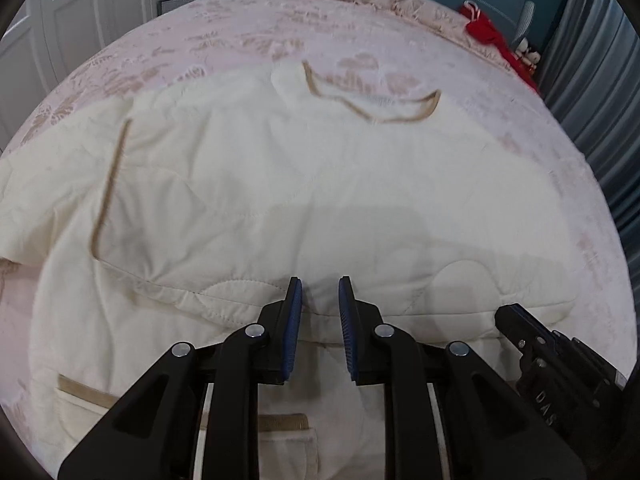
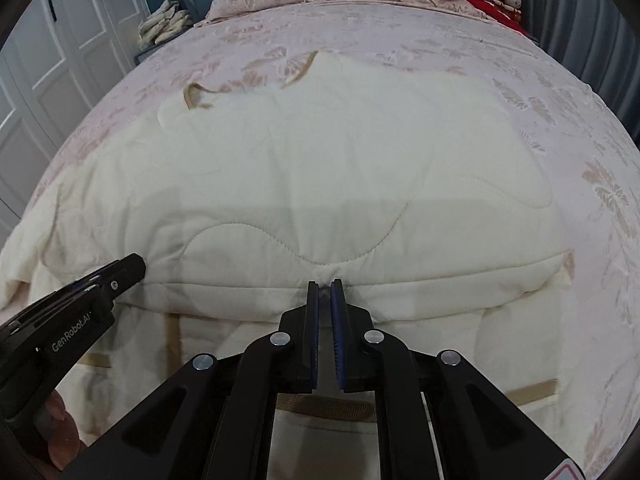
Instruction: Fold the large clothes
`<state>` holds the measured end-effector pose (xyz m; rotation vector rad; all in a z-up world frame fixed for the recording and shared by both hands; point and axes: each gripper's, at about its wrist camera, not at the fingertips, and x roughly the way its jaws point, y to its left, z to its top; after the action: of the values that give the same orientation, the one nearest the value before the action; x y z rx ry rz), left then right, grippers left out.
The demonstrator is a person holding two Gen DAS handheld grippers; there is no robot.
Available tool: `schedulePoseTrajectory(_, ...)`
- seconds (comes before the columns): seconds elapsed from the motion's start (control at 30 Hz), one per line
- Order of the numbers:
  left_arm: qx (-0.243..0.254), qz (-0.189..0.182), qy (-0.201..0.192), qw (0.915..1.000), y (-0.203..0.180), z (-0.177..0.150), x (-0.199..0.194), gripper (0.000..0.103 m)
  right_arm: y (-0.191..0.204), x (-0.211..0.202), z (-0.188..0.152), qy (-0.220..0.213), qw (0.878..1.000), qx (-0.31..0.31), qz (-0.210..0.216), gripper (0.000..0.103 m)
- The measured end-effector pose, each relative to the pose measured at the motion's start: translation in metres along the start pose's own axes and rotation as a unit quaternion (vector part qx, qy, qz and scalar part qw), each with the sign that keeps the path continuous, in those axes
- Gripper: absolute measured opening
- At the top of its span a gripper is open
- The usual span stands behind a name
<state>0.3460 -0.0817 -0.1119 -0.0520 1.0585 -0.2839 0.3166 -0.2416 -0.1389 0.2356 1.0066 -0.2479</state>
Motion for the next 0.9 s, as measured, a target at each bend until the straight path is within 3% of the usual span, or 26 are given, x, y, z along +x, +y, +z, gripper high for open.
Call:
schedulePoseTrajectory(0.27,0.036,0.028,-0.038,0.9983,-0.009,-0.015,0.013,0.018,0.017,0.014,-0.012,-0.037,0.997,-0.045,-0.05,0.008)
schedulePoseTrajectory(0.4,0.037,0.026,-0.063,0.997,-0.008,-0.022,0.015,0.018,0.016,0.014,-0.013,-0.046,0.997,-0.046,-0.051,0.008)
schedulePoseTrajectory(0.5,0.001,-0.021,-0.069,0.9974,0.007,-0.019,0.004,0.019,0.009,0.013,-0.012,-0.048,0.998,-0.032,-0.033,0.008)
schedulePoseTrajectory(0.53,-0.041,-0.057,-0.066,0.9953,0.026,-0.017,-0.008,0.02,0.007,0.013,-0.012,-0.05,0.998,-0.029,-0.029,0.008)
schedulePoseTrajectory(0.57,-0.075,-0.069,-0.071,0.9922,0.043,-0.016,-0.021,0.026,0.008,0.012,-0.013,-0.051,0.998,-0.029,-0.029,0.008)
schedulePoseTrajectory(0.6,-0.106,-0.073,-0.081,0.9883,0.062,-0.016,-0.034,0.036,0.01,0.011,-0.013,-0.053,0.998,-0.031,-0.032,0.008)
schedulePoseTrajectory(0.63,-0.153,-0.074,-0.106,0.9798,0.094,-0.019,-0.055,0.062,0.012,0.011,-0.013,-0.054,0.997,-0.035,-0.038,0.008)
schedulePoseTrajectory(0.67,-0.198,-0.061,-0.138,0.9686,0.13,-0.024,-0.077,0.082,0.014,0.011,-0.012,-0.054,0.997,-0.039,-0.043,0.008)
schedulePoseTrajectory(0.73,-0.266,-0.015,-0.174,0.948,0.201,-0.032,-0.107,0.086,0.02,0.004,-0.011,-0.051,0.996,-0.049,-0.06,0.008)
schedulePoseTrajectory(0.8,-0.314,0.032,-0.168,0.9339,0.267,-0.036,-0.12,0.086,0.025,-0.012,-0.015,-0.046,0.995,-0.044,-0.071,0.01)
schedulePoseTrajectory(0.83,-0.345,0.061,-0.157,0.9232,0.309,-0.04,-0.126,0.086,0.026,-0.024,-0.021,-0.043,0.997,-0.031,-0.06,0.01)
schedulePoseTrajectory(0.9,-0.415,0.084,-0.144,0.8946,0.389,-0.051,-0.134,0.085,0.03,-0.053,-0.041,-0.032,0.999,-0.003,-0.015,0.014)
